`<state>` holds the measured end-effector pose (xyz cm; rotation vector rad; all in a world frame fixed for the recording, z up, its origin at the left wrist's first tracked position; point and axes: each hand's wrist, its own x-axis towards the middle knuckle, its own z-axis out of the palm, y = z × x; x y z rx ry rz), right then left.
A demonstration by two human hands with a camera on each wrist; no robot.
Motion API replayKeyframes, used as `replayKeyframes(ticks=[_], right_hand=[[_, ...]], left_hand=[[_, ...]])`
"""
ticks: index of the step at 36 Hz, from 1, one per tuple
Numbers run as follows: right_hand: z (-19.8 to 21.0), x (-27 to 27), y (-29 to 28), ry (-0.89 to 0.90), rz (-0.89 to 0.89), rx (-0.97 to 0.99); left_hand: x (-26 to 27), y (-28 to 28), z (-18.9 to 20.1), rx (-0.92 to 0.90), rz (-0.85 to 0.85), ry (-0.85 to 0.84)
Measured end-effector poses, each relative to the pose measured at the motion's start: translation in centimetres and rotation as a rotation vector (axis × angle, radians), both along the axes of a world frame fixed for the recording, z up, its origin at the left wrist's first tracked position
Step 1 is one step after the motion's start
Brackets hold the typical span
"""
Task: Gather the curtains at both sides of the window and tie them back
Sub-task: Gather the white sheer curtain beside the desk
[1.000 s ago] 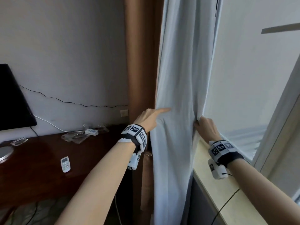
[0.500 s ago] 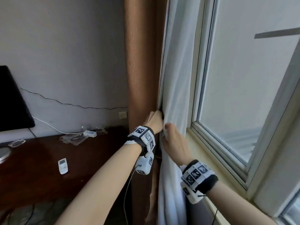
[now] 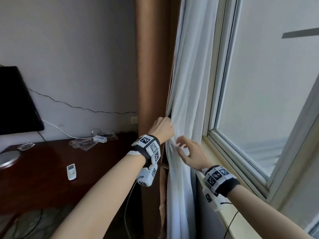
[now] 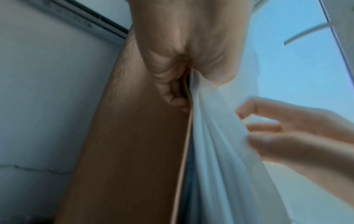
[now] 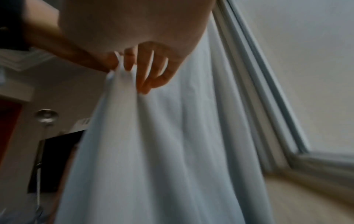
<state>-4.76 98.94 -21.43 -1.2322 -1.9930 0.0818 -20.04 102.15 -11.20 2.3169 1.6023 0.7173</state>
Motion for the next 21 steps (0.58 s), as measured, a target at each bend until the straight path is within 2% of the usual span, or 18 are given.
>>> replayKeyframes(ticks=[4,6,9,12,14,17,21], right_hand=[[0.2,2.5,2.3,0.338,-0.226,-0.196],[0.4,3.8,4.5,0.441,-0.313,-0.332],[0.8,5.4,8.0,0.501,-0.308,-0.531],[1.5,5.4,10.9,0.619,-0.187,-0.674],[1.8,4.7,12.6,0.692,-0.168,-0.685],[1.5,3.7,14.6,0.694,-0.189,-0.627],[1.2,2.0,15.8,0.699,-0.186,-0.588]], left_hand=[[-1.3,0.7,-0.6,0.086,-0.059,0.03],[-1.9,1.0,-0.9,0.127,-0.062,0.016],[-2.7,1.5,-1.3,0.165,-0.083,0.02],[-3.6,1.7,-2.0,0.33,-0.112,0.132],[-4.1,1.7,-2.4,0.435,-0.086,0.237],[-4.6,1.5,-2.4,0.473,-0.058,0.338],[-5.1,2.7,-2.5,0.31,-0.045,0.191]])
